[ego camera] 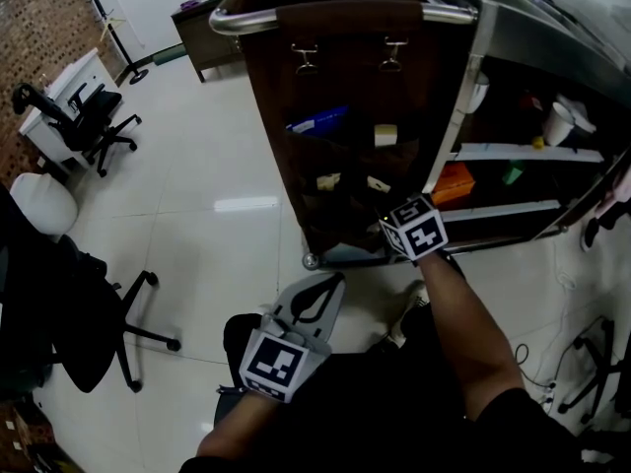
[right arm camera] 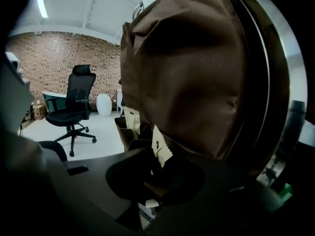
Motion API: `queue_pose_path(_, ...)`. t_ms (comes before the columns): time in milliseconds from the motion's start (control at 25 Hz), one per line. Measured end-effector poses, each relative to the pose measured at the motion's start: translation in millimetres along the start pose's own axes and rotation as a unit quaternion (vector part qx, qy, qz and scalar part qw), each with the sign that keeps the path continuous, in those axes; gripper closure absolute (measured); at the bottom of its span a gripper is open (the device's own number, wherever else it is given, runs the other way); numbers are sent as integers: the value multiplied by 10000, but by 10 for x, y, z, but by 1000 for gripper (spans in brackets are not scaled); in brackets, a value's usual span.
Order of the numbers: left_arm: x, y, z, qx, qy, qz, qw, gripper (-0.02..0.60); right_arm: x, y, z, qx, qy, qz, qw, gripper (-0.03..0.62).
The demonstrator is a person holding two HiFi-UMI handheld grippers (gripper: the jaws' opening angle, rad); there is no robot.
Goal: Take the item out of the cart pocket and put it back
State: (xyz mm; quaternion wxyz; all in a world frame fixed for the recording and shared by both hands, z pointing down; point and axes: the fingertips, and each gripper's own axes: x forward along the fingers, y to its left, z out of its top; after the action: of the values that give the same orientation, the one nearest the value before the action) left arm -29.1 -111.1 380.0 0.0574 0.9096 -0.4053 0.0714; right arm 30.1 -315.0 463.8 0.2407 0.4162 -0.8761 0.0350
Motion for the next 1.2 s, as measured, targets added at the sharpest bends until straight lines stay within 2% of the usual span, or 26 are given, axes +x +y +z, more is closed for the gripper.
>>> queue_pose_path(200,1,-16,-21,-4,10,-20,10000,581,-4,-9,4,-48,-19,-81,10000,503)
queue_pose_path(320,-3,-27,-20,-26,2,-20,10000,581,-20,8,21,-78,-13,-74,9999,459)
queue_pose_path(760,-33,-63,14,36,-44,-49,10000,581,-293,68,345,-79,-360,-38,9993,461)
queue_pose_path(880,-35,-74,15,35,-47,-42,10000,581,-485,120,549,41,-650,22,9979,471)
queue_pose_path(1000,-34,-76,23,53,-53,-31,10000,581,-820,172,831,380,-1179,90,9923,582)
queue_pose_path(1200,-49,-65,52,56,-107,-5,9999,581,-1536,417,1157,674,-2017,330,9766,582)
